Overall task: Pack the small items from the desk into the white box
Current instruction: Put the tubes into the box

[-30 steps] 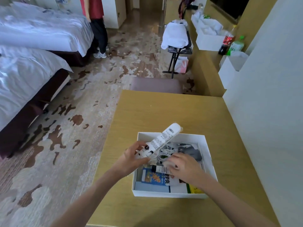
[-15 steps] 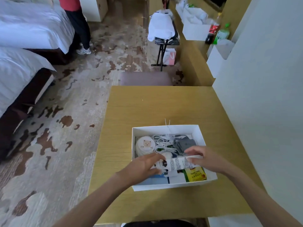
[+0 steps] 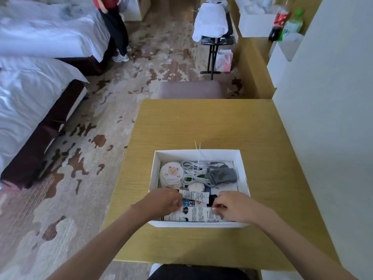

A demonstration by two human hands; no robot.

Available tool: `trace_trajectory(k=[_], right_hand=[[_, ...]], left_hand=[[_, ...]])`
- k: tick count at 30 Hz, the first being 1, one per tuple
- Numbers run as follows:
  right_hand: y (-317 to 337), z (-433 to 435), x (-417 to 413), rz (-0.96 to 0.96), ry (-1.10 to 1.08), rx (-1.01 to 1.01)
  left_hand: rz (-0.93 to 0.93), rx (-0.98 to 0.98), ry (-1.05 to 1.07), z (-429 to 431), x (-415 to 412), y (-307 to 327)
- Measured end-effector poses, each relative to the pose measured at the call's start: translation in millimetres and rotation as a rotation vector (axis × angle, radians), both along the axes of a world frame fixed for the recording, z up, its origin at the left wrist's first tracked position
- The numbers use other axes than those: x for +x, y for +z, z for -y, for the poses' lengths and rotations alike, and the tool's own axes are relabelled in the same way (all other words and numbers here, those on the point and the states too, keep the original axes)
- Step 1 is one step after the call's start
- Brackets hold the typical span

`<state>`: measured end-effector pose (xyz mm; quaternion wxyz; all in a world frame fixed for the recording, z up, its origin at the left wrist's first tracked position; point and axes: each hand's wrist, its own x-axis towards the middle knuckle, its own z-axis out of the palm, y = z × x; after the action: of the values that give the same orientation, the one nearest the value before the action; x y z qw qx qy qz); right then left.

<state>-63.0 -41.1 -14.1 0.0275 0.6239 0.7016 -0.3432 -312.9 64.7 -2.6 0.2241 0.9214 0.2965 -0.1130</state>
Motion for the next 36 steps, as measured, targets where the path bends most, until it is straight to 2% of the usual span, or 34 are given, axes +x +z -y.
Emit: trace_trajectory(k=[3, 5, 11, 14, 17, 19, 22, 26, 30, 36], right_hand=[[5.4, -5.1, 9.1, -0.028, 0.056, 0.096], [13.1, -14.2, 17.8, -0.094, 0.035, 0.164], [32.3, -61.2, 43.6, -0.31, -0.157, 0.365], [36.0, -89.4, 55.5, -0.361, -0.228, 0.337], [35.1, -116.2, 62.5, -0.353, -0.276, 0.349], [29.7, -135.1, 63.6, -0.337, -0.295, 0.328], [14.9, -166.2, 64.0, -0.276, -0.28, 0.266], [-7.6, -206.2, 64.6, -0.206, -0.203, 0.104], [-21.9, -233.3, 58.4, -0.13, -0.144, -0.057], [-42.5, -232.0, 60.3, -0.101, -0.117, -0.143]], left_hand=[[-0.056, -0.033, 0.05, -1.3, 9.4, 10.1], [-0.024, -0.042, 0.122, -5.3, 14.4, 19.5], [0.267, 0.032, 0.349, -36.8, 26.4, 36.0], [0.423, 0.186, 0.29, -60.1, 33.1, 33.1], [0.403, 0.288, 0.245, -87.0, 37.6, 26.7], [0.37, 0.279, 0.193, -106.8, 38.2, 18.5], [0.324, 0.166, 0.104, -131.3, 37.3, 6.1], [0.312, 0.088, 0.009, -150.6, 34.9, -10.8], [0.336, 0.004, -0.006, -160.4, 33.9, -19.4], [0.352, 0.008, -0.034, -156.0, 28.5, -24.6]])
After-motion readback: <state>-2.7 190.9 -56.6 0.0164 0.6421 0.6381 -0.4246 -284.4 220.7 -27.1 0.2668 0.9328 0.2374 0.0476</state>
